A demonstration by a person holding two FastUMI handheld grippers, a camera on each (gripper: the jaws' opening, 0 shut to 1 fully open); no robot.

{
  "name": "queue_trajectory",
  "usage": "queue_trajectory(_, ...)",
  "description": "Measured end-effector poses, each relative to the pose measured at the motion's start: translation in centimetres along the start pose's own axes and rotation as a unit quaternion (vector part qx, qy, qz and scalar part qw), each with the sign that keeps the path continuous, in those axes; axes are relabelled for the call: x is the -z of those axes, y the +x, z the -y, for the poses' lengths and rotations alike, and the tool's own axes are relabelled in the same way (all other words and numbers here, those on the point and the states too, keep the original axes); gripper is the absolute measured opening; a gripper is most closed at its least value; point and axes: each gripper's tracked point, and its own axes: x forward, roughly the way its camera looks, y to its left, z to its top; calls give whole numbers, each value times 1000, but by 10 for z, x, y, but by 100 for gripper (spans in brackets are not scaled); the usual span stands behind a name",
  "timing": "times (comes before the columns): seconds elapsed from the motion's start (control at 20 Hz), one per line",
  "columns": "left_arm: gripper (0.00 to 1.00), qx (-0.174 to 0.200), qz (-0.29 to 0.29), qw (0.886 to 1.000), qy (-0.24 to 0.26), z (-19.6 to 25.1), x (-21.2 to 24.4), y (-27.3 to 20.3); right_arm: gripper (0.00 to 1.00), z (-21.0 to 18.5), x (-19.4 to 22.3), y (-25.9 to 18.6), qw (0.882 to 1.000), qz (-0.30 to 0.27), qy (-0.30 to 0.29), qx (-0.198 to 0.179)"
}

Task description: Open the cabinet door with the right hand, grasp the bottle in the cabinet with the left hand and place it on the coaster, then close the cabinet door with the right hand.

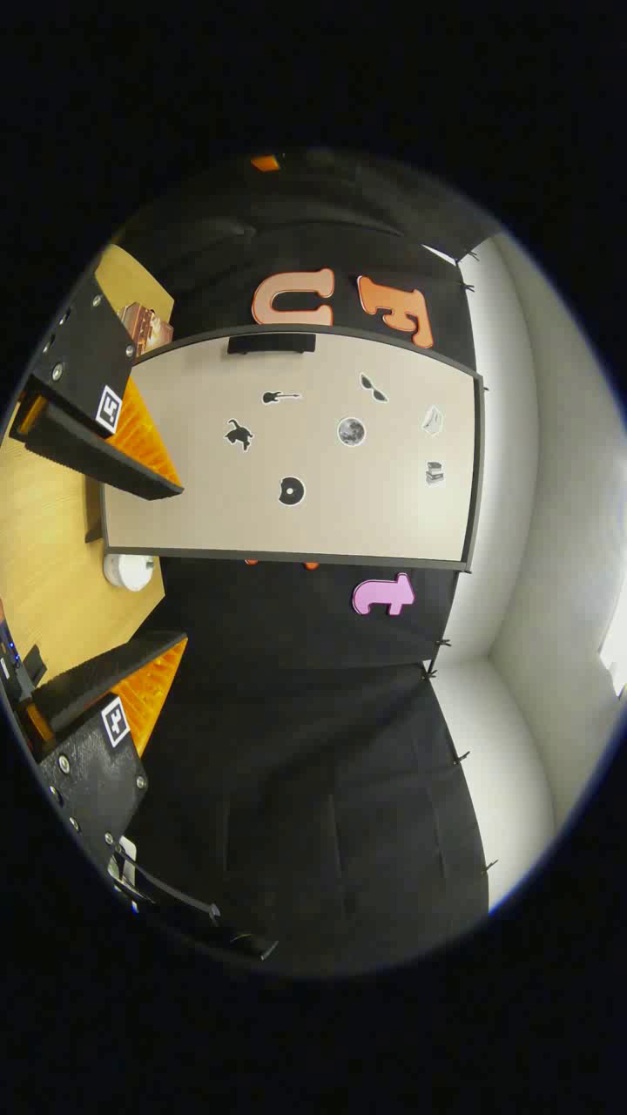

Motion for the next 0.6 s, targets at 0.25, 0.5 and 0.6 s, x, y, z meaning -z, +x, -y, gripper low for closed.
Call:
queue_trajectory(0.25,97,-7,2,1000,-5,-8,-21,-9,94,-8,-1,-5,1000,4,-11,-6)
queue_trajectory(0.5,97,-23,16,1000,3,-14,-29,-15,94,-15,-7,-11,1000,8,-18,-13)
queue_trajectory(0.6,96,-27,19,999,5,-15,-31,-17,94,-18,-9,-14,1000,10,-19,-15)
